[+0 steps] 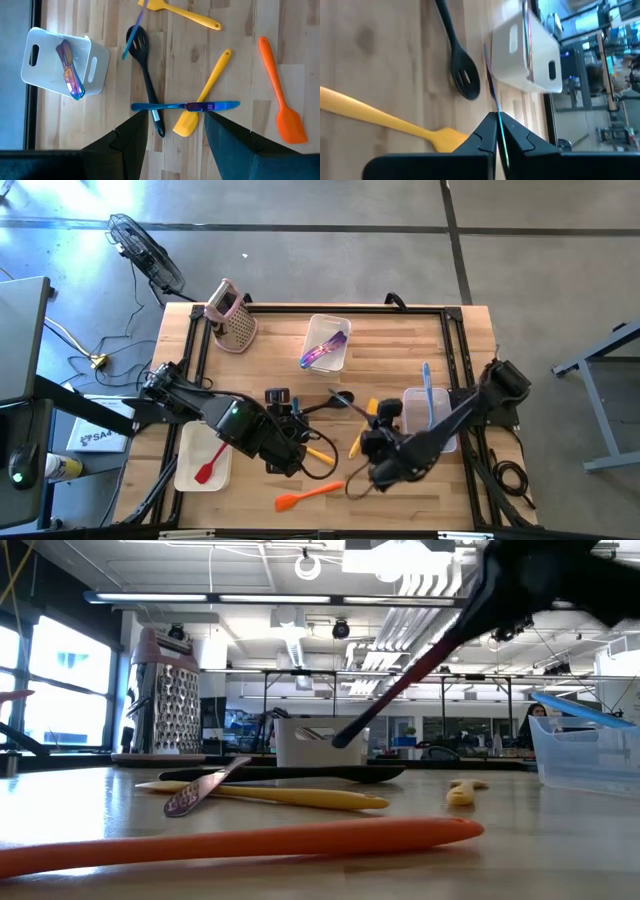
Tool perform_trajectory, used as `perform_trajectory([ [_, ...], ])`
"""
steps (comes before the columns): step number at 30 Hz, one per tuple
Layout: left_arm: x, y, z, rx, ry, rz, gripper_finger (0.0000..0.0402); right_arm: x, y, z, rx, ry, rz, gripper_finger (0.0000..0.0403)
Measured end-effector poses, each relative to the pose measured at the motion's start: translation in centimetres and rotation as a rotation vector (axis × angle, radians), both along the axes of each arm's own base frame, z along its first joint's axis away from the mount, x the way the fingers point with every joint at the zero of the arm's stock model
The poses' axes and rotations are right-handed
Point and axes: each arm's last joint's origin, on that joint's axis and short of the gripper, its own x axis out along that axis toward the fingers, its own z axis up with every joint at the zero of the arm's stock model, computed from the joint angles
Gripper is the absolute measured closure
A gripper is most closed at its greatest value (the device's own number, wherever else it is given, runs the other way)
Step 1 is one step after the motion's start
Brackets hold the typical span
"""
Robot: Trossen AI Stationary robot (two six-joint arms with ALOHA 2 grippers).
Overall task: Pick & Place Kitchen Items
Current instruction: Put the blue table knife into the top white bin
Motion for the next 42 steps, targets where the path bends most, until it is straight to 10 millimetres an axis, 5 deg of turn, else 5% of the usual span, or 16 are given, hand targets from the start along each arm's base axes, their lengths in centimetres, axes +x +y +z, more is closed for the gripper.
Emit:
perform_trajectory([
  [4,0.0,0.0,0.0,-0.001,-0.001,0.003,0.0215,-0.5,1.4,1.9,-0.026,-0.06,0.028,0.04],
  [10,0.0,0.0,0.0,-0.001,-0.001,0.004,0.0215,0.6,0.4,4.6,-0.094,-0.099,-0.007,0.04],
  [26,-1.6,0.2,1.6,-0.055,-0.031,-0.018,0.0215,6.0,-10.5,5.8,-0.11,0.088,-0.211,0.04],
  [32,-3.8,-0.3,3.2,-0.095,-0.091,-0.022,0.0215,8.1,-12.4,6.0,-0.066,0.061,-0.157,0.04],
  [42,-6.8,-2.1,4.6,-0.11,-0.19,-0.029,0.0215,8.4,-15.2,5.8,-0.007,0.071,-0.225,0.04],
])
